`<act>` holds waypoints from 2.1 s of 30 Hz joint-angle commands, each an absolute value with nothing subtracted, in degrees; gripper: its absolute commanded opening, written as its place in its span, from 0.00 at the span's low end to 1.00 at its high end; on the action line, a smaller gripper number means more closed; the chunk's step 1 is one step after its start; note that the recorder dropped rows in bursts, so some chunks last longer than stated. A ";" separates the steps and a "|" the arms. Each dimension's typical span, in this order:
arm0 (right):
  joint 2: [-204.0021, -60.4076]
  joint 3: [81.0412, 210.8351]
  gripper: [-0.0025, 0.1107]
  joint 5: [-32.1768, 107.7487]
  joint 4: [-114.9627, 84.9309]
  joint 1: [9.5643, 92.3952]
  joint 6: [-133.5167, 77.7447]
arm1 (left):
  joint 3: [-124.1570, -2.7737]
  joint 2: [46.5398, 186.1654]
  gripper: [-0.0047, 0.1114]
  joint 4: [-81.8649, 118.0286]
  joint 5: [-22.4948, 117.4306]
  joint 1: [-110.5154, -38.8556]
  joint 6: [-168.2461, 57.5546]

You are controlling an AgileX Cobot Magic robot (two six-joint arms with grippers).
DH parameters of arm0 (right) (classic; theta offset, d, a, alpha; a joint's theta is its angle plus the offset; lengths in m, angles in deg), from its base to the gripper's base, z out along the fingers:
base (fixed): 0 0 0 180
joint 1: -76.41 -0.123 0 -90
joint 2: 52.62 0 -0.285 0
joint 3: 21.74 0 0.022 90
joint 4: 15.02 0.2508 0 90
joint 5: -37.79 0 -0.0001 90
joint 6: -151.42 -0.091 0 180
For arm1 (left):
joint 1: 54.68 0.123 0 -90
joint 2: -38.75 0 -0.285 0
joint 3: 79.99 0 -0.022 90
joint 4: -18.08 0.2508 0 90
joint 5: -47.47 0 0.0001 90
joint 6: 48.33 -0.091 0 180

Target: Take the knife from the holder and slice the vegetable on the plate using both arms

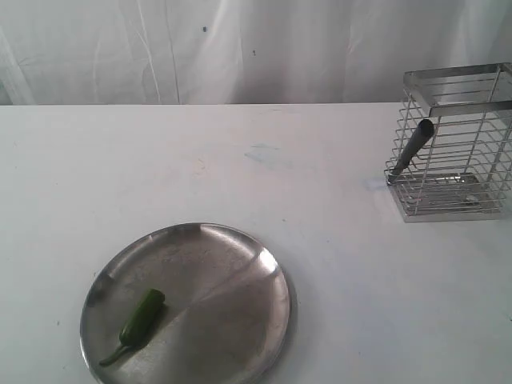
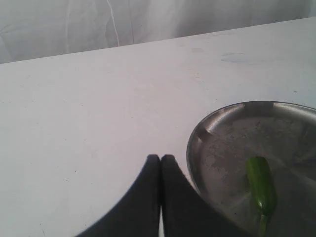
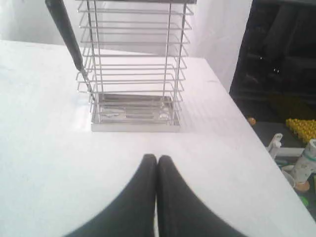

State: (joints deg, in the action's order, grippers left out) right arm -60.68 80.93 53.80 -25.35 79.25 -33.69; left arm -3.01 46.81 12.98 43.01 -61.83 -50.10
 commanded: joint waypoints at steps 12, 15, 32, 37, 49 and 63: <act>-60.41 81.04 0.02 39.89 0.77 79.24 -63.28 | -2.77 46.54 0.04 12.50 43.16 -62.21 -49.75; -60.41 81.04 0.02 39.88 0.57 79.24 -63.28 | -2.77 46.54 0.04 12.50 43.16 -62.21 -49.75; -60.41 83.39 0.02 -10.16 0.06 79.24 -61.11 | -2.77 46.54 0.04 12.50 43.16 -62.21 -49.75; -60.41 94.40 0.02 19.56 -29.95 79.24 -45.22 | -2.77 46.54 0.04 12.50 43.16 -62.21 -49.75; -68.85 102.48 0.02 81.82 -66.27 75.61 -46.84 | -2.77 46.54 0.04 12.50 43.16 -62.21 -49.75; -105.34 123.07 0.02 105.60 5.22 65.45 -4.71 | -2.77 46.54 0.04 12.50 43.16 -62.21 -49.75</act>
